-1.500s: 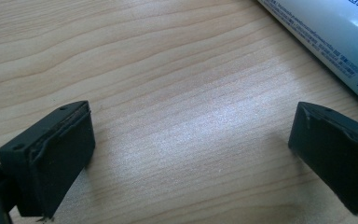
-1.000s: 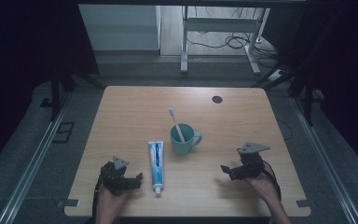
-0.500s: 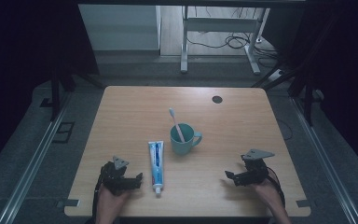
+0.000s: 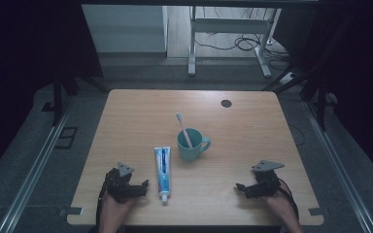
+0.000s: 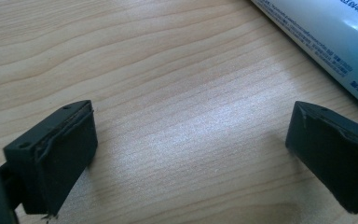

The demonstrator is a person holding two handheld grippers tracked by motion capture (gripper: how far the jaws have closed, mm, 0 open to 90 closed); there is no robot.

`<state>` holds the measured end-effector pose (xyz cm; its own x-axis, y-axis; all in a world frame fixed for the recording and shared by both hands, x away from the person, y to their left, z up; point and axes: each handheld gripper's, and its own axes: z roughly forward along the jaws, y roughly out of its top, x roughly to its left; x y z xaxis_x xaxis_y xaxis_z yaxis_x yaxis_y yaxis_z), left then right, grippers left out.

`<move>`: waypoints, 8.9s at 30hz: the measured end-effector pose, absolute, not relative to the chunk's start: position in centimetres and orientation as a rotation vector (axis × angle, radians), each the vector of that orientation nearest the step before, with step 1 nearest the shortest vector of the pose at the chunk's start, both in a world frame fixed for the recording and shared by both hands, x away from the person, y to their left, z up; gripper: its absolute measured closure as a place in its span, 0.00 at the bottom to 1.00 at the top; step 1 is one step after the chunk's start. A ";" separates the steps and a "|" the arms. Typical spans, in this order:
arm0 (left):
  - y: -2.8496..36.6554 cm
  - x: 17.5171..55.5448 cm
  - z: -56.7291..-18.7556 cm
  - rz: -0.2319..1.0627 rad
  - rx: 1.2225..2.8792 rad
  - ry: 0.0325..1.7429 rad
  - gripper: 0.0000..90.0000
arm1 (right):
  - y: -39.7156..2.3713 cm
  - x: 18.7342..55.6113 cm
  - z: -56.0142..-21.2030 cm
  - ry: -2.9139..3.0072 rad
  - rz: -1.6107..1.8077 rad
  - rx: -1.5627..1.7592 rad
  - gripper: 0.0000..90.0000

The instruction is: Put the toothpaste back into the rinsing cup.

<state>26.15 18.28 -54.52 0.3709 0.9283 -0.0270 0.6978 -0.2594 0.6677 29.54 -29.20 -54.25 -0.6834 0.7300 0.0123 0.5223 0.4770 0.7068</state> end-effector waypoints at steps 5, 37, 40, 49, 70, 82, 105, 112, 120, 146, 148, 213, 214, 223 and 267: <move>18.1 26.0 -54.2 0.498 2.047 1.373 0.14 | -29.1 29.5 -54.3 2.431 1.005 1.061 0.02; 14.1 25.1 -50.2 0.353 2.052 1.087 0.99 | -29.1 29.5 -54.3 2.420 1.001 1.074 0.02; 13.1 25.3 -50.3 0.319 2.080 1.068 1.00 | -29.1 29.5 -54.3 2.420 1.001 1.074 0.02; 10.2 25.4 -50.8 0.259 2.155 1.000 1.00 | -29.1 29.5 -54.3 2.420 1.002 1.074 0.02; 10.7 25.7 -51.6 0.279 2.236 1.053 0.97 | -29.1 29.5 -54.3 2.419 1.002 1.074 0.02; 12.9 26.2 -51.5 0.324 2.225 1.108 0.96 | -29.1 29.5 -54.3 2.420 1.002 1.075 0.02; 13.4 27.0 -49.2 0.370 2.242 1.109 0.69 | -29.1 29.5 -54.3 2.419 1.002 1.076 0.03; 13.7 28.6 -48.6 0.328 2.283 1.132 0.53 | -29.1 29.5 -54.3 2.418 1.003 1.077 0.03; 13.1 30.5 -48.2 0.252 2.404 1.141 0.41 | -29.1 29.5 -54.3 2.419 1.002 1.082 0.03; 10.0 34.6 -50.2 0.076 2.728 1.229 0.48 | -29.1 29.5 -54.3 2.419 1.001 1.082 0.03; 10.3 34.9 -50.3 0.046 2.711 1.245 0.50 | -29.1 29.5 -54.3 2.419 1.001 1.081 0.03; 16.9 30.8 -44.8 0.344 2.147 1.120 0.80 | -29.1 29.5 -54.3 2.418 1.002 1.083 0.03; 16.8 30.7 -44.7 0.352 2.145 1.110 0.80 | -29.1 29.5 -54.3 2.418 1.002 1.082 0.03; 15.6 30.2 -43.5 0.392 2.119 1.028 0.80 | -29.1 29.5 -54.3 2.419 1.002 1.077 0.03; 5.9 35.3 -40.0 0.433 2.017 0.848 0.80 | -29.1 29.5 -54.3 2.419 1.001 1.074 0.03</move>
